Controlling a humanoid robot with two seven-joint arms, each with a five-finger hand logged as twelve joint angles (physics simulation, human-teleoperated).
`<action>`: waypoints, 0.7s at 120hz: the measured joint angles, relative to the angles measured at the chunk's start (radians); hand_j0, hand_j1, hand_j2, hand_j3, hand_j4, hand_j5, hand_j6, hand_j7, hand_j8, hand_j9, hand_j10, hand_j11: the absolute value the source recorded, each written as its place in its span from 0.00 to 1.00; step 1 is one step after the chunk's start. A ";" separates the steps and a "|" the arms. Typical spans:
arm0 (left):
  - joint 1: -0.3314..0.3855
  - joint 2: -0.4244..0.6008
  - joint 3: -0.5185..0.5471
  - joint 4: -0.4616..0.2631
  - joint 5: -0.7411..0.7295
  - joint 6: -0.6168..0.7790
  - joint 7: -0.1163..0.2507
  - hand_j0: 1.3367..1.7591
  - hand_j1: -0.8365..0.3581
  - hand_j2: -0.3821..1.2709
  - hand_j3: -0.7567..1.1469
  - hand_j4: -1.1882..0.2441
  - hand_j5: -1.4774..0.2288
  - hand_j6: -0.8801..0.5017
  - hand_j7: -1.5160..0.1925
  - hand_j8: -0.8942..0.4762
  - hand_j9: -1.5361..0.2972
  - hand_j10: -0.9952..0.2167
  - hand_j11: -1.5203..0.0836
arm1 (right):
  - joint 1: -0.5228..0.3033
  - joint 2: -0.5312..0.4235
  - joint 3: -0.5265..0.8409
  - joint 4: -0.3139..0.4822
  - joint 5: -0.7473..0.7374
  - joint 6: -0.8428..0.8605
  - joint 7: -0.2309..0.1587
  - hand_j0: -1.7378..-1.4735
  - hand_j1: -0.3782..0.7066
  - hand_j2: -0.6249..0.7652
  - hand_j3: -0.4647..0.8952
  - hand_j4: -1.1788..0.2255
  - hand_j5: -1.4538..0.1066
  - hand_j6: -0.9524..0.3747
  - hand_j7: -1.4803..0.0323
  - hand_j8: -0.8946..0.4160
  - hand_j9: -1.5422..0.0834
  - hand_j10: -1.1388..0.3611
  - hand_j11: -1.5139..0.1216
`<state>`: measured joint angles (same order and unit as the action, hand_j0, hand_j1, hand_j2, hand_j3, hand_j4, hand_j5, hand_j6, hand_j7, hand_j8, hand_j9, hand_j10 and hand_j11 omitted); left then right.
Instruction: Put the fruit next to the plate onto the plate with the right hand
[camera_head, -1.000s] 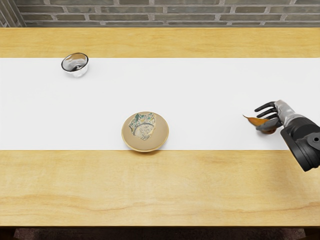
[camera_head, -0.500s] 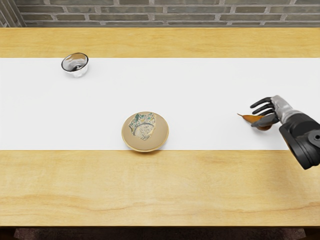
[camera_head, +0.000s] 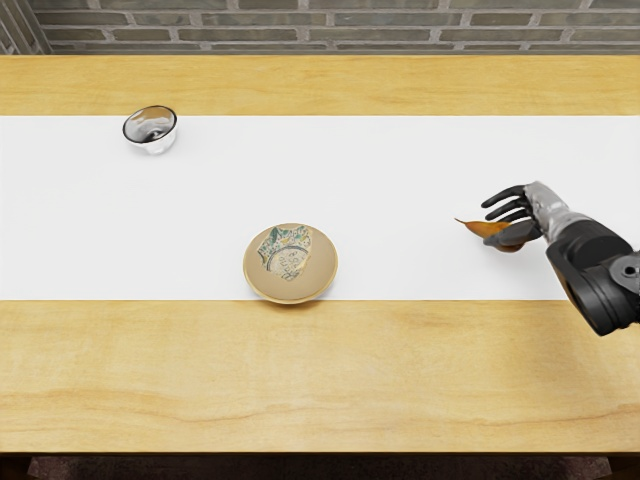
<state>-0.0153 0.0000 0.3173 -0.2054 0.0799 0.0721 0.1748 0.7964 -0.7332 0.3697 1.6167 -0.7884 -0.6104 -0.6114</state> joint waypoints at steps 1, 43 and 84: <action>0.000 0.000 0.000 0.000 0.000 0.000 0.000 0.76 0.99 0.23 0.40 0.83 0.87 0.64 0.89 0.65 0.84 0.82 0.95 | 0.000 0.001 0.000 0.000 0.000 0.000 0.000 0.31 0.64 0.54 0.34 0.39 0.39 0.24 0.43 0.33 0.44 0.44 0.42; 0.000 0.000 0.000 0.000 0.000 0.000 0.000 0.76 0.99 0.23 0.40 0.83 0.87 0.64 0.89 0.65 0.84 0.82 0.95 | 0.001 0.066 0.021 0.005 0.000 0.000 0.000 0.31 0.65 0.55 0.34 0.39 0.39 0.24 0.43 0.33 0.44 0.45 0.42; 0.000 0.000 0.000 0.000 0.000 0.000 0.000 0.76 0.99 0.23 0.40 0.83 0.87 0.64 0.89 0.65 0.84 0.82 0.95 | 0.001 0.124 0.036 0.005 0.000 0.000 0.000 0.31 0.65 0.54 0.34 0.40 0.40 0.24 0.44 0.33 0.44 0.45 0.42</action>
<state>-0.0153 0.0000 0.3174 -0.2054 0.0799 0.0721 0.1748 0.7969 -0.6093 0.4062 1.6214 -0.7884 -0.6106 -0.6113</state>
